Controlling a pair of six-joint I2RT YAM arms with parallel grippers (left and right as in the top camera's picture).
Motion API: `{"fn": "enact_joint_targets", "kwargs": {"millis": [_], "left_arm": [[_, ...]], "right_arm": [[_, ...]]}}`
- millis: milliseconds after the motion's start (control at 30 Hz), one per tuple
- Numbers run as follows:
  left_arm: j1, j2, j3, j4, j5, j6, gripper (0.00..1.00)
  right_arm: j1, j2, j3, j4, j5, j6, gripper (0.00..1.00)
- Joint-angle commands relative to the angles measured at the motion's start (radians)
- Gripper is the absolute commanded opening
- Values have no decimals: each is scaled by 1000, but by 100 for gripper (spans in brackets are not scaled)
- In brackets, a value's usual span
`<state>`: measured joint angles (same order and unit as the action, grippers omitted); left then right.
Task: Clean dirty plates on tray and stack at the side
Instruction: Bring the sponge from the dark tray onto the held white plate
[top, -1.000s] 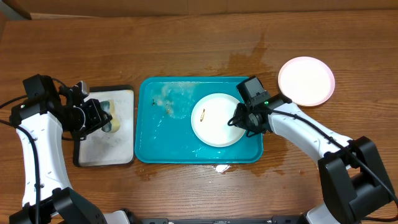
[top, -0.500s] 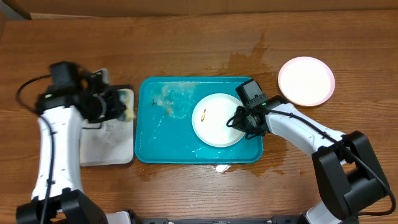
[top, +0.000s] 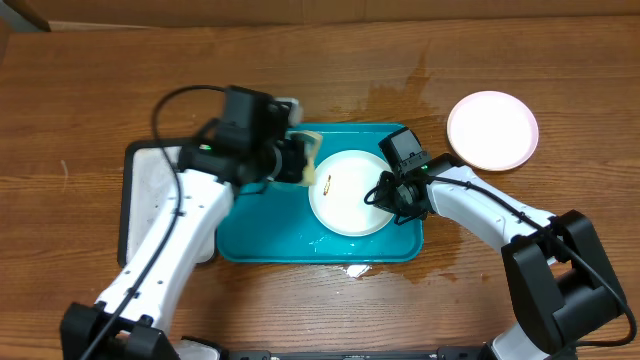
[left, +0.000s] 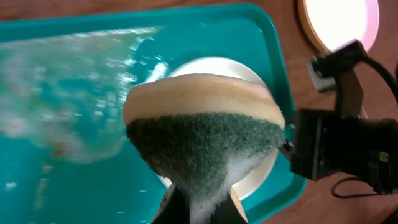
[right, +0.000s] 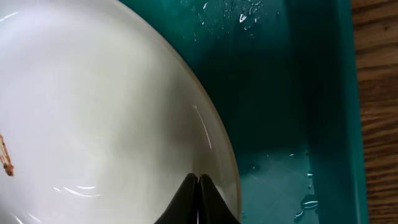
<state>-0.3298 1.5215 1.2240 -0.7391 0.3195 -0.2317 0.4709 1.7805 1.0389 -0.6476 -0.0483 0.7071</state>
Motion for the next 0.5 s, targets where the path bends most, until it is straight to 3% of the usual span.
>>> {"fn": "enact_joint_targets", "kwargs": {"millis": [0,467], "left_arm": [[-71,50,6,10,-76,-63,4],[-162,289,6,76,-81,-30,4]], "right_arm": [[-1,4,-6,2,-10,4,4],[-1,4,-6,3,-18,4,4]]}}
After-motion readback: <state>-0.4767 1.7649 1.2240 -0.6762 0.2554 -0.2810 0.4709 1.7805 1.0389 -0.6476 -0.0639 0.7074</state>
